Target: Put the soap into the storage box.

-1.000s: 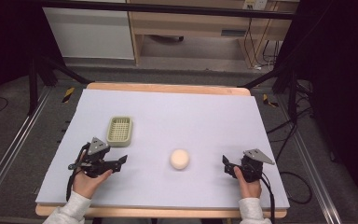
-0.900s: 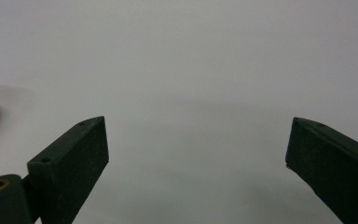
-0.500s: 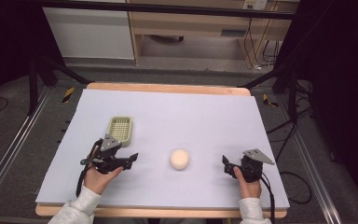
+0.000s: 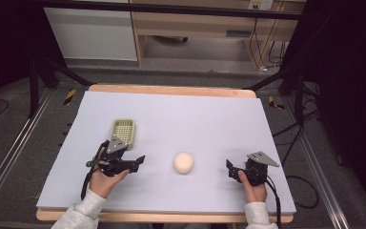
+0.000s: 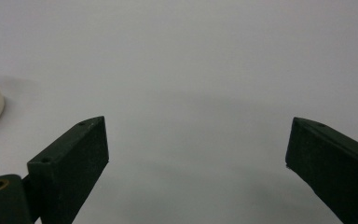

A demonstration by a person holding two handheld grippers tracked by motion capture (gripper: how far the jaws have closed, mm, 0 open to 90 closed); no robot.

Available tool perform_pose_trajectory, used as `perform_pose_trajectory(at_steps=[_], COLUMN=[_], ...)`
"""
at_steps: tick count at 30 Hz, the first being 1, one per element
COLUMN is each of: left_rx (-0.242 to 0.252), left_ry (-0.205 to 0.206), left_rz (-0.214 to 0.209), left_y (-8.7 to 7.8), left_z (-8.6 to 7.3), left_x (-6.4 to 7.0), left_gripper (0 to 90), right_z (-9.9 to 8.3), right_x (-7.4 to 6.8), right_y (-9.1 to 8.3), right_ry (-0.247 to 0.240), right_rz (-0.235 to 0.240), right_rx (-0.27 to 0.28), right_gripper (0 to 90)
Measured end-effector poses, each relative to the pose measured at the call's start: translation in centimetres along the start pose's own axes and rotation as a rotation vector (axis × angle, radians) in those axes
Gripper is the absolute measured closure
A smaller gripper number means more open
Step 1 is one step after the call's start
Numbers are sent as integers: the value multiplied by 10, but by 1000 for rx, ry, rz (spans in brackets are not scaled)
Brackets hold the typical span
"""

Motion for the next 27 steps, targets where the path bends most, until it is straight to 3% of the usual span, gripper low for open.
perform_pose_trajectory(at_steps=[19, 27], left_rx=[-32, -7], left_ry=[36, 33], left_rz=[-37, -58], left_y=[17, 19], left_z=[6, 18], left_x=[24, 34], left_gripper=[239, 250], right_z=[0, 0], right_x=[0, 1], right_y=[1, 1], right_ry=[-4, -2], right_rz=[-5, -3], right_rx=[-3, -5], right_gripper=[60, 60])
Point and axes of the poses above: each handheld gripper's, and its own axes: y roughly forward along the jaws, z roughly out of its top, x roughly to its right, the point moved 6 cm from there along y, roughly forward along the jaws, and after that the axes turned 6 degrees about -z, right-handed, at the moved point
